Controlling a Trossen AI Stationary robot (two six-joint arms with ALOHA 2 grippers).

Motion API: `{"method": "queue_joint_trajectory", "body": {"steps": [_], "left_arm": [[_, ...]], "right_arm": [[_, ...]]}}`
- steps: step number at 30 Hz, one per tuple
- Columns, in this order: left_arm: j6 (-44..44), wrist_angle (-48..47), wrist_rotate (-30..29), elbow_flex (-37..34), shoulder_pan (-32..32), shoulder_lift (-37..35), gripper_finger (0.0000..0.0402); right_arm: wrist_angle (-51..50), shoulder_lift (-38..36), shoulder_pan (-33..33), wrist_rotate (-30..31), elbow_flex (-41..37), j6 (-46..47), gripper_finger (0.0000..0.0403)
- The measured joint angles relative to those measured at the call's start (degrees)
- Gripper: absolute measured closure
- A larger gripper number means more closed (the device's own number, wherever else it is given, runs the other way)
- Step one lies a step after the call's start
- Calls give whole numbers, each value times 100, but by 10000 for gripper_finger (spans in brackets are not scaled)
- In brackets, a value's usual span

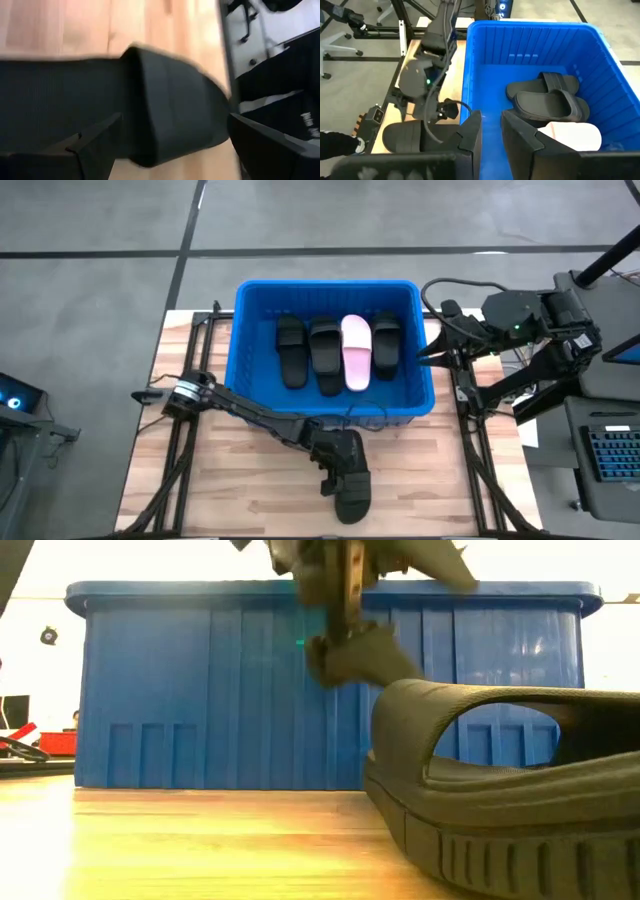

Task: Pick and place slides into bin
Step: Put the black slide into the bin

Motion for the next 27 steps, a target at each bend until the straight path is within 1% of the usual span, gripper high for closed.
{"method": "queue_joint_trajectory", "body": {"steps": [3,9,12,14,17,20,27], "left_arm": [[-13,-59,33,-21,0,207,61],[-154,-3,488,36,2,451,63],[-193,108,506,11,0,451,78],[-199,97,505,1,2,426,98],[-200,124,503,42,2,419,142],[-203,132,501,54,-18,420,201],[-227,143,566,-51,-21,428,368]], "right_arm": [[-2,2,0,2,-3,-9,337],[8,4,0,2,-4,-84,342],[24,4,0,2,-4,-144,341],[46,4,0,2,-4,-142,340],[52,4,0,2,-4,-144,340],[52,4,0,2,-4,-142,342],[57,4,0,2,-4,-162,343]]}}
